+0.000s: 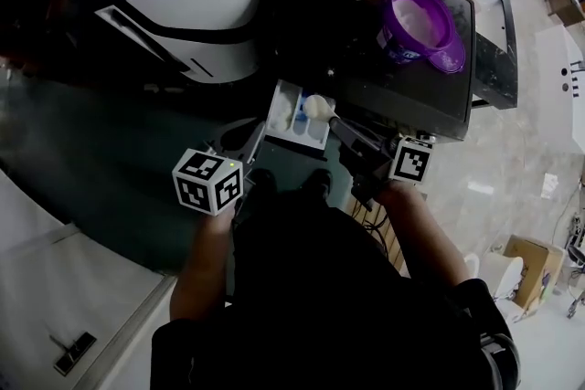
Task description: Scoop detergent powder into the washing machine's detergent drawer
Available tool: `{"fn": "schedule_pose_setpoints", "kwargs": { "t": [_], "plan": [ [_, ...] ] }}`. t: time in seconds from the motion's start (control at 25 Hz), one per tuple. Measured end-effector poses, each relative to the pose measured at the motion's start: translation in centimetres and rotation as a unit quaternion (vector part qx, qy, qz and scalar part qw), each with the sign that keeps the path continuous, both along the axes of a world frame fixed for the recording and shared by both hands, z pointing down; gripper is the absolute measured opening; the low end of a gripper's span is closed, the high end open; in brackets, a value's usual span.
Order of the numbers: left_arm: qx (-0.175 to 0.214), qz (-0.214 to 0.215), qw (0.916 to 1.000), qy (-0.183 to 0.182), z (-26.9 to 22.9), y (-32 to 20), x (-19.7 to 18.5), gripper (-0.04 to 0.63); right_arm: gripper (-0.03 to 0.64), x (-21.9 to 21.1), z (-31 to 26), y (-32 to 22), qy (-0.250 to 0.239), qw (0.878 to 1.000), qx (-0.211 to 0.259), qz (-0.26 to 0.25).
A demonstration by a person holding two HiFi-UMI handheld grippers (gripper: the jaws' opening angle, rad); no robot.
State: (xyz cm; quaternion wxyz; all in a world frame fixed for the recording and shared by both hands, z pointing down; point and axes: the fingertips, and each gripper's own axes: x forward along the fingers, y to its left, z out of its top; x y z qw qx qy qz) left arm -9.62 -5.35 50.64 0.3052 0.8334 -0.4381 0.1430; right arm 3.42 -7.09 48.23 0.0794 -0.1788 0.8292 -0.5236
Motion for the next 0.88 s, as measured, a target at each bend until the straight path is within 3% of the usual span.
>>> {"fn": "schedule_pose_setpoints", "kwargs": {
  "t": [0.52,0.68,0.88],
  "plan": [
    [-0.033,0.023,0.9989,0.025,4.8,0.6,-2.3,0.008,0.021,-4.4,6.8,0.4,0.113,0.993,-0.016,-0.030],
    [-0.033,0.029,0.9981,0.042,5.9,0.8,-1.8,0.009,0.021,-5.0,9.1,0.7,0.187,0.981,-0.001,-0.049],
    [-0.043,0.041,0.9964,0.060,8.0,1.8,-0.8,0.008,0.021,-5.6,11.3,0.6,0.276,0.958,0.038,-0.071]
  ]
}}
